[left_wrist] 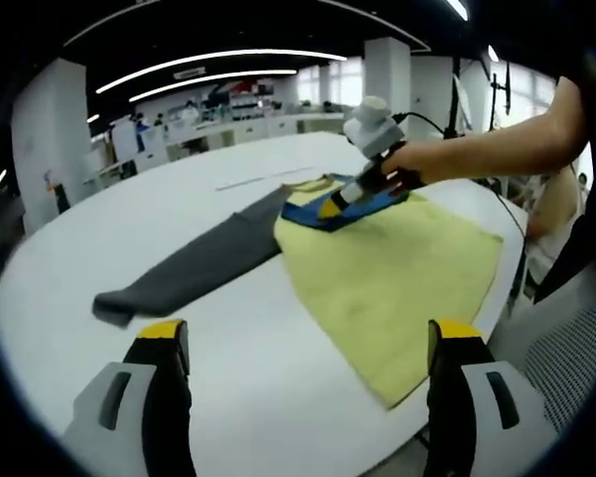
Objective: Fold the garment on the visible template until the final outline fits inside the template.
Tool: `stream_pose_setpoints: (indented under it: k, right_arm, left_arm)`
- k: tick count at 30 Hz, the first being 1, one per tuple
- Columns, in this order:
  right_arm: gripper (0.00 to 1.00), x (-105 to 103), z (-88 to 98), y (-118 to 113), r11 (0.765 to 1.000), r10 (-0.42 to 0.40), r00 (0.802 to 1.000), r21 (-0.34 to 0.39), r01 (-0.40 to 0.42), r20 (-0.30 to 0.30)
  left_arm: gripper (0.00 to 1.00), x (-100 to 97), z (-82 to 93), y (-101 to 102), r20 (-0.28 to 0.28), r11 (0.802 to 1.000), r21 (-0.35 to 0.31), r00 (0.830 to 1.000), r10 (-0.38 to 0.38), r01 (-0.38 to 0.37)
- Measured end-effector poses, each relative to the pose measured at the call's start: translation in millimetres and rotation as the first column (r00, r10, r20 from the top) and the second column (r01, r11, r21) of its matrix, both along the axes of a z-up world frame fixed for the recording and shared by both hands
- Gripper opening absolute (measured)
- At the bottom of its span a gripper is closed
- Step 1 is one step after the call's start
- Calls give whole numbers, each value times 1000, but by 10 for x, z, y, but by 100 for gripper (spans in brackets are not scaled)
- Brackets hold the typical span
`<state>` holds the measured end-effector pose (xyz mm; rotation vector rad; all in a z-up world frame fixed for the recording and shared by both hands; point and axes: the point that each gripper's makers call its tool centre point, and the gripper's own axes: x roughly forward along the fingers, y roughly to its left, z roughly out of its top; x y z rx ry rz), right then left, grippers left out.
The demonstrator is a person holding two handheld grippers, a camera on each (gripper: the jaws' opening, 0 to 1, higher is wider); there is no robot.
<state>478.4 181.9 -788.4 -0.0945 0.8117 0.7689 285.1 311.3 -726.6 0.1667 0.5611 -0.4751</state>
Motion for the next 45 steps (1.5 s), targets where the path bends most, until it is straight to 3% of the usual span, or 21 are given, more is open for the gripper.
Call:
stream_pose_setpoints:
  k: [8, 18, 28, 38, 45]
  right_arm:
    - [0, -140, 183, 231, 995, 45, 999, 84, -46, 11]
    - [0, -319, -3, 468, 991, 89, 995, 103, -84, -42]
    - [3, -331, 8, 442, 991, 105, 993, 94, -100, -51]
    - [35, -165, 197, 120, 996, 80, 997, 31, -80, 21]
    - [55, -71, 324, -257, 999, 36, 998, 6, -37, 49]
  left_arm:
    - [96, -12, 21, 27, 9, 1000, 8, 1000, 6, -6]
    - [95, -55, 26, 25, 11, 1000, 0, 1000, 17, -17]
    - [95, -55, 53, 86, 26, 999, 5, 999, 33, -33]
    - [99, -27, 74, 69, 30, 999, 18, 999, 35, -35]
    - [99, 4, 104, 47, 43, 999, 17, 999, 32, -32]
